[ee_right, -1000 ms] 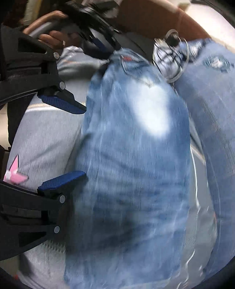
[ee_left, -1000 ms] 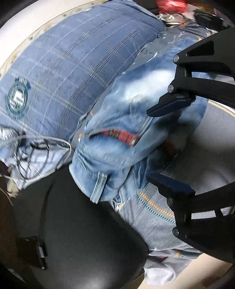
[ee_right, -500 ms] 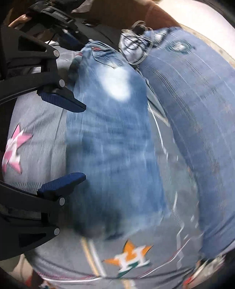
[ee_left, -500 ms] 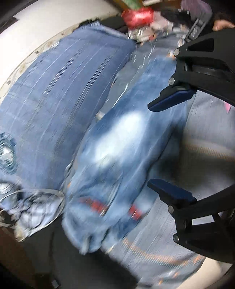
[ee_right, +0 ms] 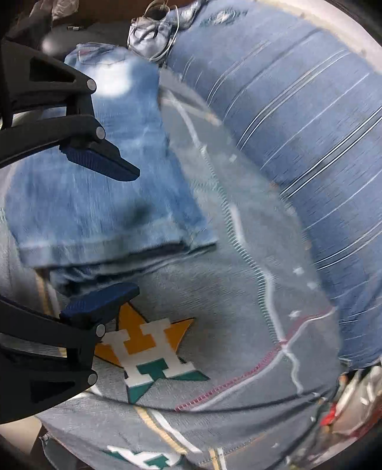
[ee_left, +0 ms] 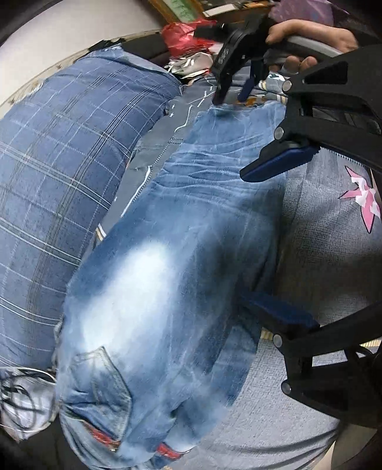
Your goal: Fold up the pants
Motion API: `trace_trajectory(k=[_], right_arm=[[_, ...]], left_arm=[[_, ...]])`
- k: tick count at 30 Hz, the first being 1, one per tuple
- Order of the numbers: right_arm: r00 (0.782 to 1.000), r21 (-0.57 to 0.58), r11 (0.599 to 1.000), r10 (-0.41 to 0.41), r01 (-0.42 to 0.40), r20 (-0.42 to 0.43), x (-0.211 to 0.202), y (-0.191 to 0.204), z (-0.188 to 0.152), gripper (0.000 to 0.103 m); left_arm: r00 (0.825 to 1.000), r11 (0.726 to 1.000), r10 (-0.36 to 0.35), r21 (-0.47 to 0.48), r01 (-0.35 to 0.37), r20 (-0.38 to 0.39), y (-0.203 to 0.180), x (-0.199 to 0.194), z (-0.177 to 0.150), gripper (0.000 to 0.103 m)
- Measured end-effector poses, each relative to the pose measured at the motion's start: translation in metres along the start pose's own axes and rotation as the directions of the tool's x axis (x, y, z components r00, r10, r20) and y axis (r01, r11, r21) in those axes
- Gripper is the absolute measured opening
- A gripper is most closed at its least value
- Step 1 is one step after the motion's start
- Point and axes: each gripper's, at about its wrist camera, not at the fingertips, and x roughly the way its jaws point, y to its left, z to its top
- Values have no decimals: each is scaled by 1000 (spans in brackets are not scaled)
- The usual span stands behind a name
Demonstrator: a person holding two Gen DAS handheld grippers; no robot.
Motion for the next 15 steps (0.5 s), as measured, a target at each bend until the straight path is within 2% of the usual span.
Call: trace_trajectory(k=[2, 6, 8, 10, 12, 15], right_arm=[[997, 58, 995, 78, -76, -29, 7, -8, -3, 70], [994, -40, 996, 80, -83, -69, 14, 6, 13, 71], [992, -81, 993, 74, -83, -107, 23, 12, 23, 71], [987, -56, 993, 100, -107, -124, 29, 3, 29, 71], [978, 2, 985, 170, -171, -118, 25, -8, 26, 70], [961, 51, 965, 259, -256, -92, 13, -18, 25, 69]], left_arm=[[1000, 1000, -18, 9, 18, 10, 0, -3, -1, 77], [1000, 996, -20, 86, 20, -3, -21, -3, -6, 77], [999, 988, -50, 146, 50, -2, -35, -10, -10, 78], [995, 982, -100, 162, 99, -7, -47, -17, -14, 78], [985, 979, -162, 118, 168, -59, -54, -13, -17, 79], [951, 965, -252, 23, 260, -180, -67, 12, -25, 79]])
